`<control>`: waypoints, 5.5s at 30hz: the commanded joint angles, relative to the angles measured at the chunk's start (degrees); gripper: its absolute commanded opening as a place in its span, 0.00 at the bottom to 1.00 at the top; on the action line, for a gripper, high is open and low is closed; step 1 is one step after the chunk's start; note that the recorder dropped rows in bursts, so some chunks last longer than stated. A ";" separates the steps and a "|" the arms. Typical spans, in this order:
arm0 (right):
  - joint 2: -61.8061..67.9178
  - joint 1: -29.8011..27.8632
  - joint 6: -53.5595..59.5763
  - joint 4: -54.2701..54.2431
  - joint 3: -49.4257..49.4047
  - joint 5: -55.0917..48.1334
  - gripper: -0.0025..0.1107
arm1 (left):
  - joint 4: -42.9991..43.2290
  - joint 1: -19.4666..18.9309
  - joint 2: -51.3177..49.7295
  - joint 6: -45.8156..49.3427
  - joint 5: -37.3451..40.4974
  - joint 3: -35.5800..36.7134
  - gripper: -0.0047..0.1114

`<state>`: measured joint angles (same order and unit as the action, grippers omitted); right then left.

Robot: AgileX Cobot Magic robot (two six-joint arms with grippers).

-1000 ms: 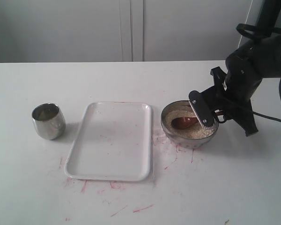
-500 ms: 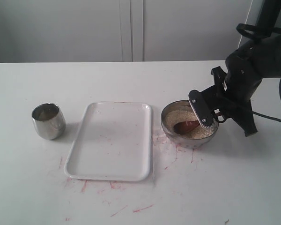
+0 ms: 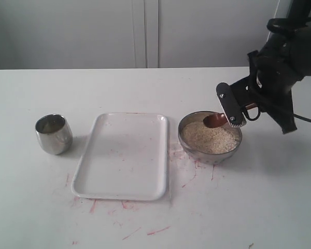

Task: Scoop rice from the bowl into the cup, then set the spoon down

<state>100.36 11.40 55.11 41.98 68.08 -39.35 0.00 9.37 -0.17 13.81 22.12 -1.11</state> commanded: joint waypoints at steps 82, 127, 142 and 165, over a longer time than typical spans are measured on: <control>7.21 16.16 -23.82 16.74 -0.15 -15.40 0.02 | 0.00 0.12 0.17 -0.33 1.91 0.53 0.16; -0.26 11.15 -27.13 6.16 -0.15 -11.52 0.02 | 0.00 0.12 0.17 -0.33 1.91 0.53 0.16; -0.98 19.58 -27.25 3.97 3.74 -5.90 0.02 | 0.00 0.12 0.17 -0.33 1.91 0.53 0.16; 11.19 28.27 -28.66 -0.74 21.30 -10.83 0.02 | 0.00 0.12 0.17 -0.33 1.91 0.53 0.16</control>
<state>110.37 38.48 27.12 41.88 86.91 -49.40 0.00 9.37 -0.17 13.81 22.12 -1.11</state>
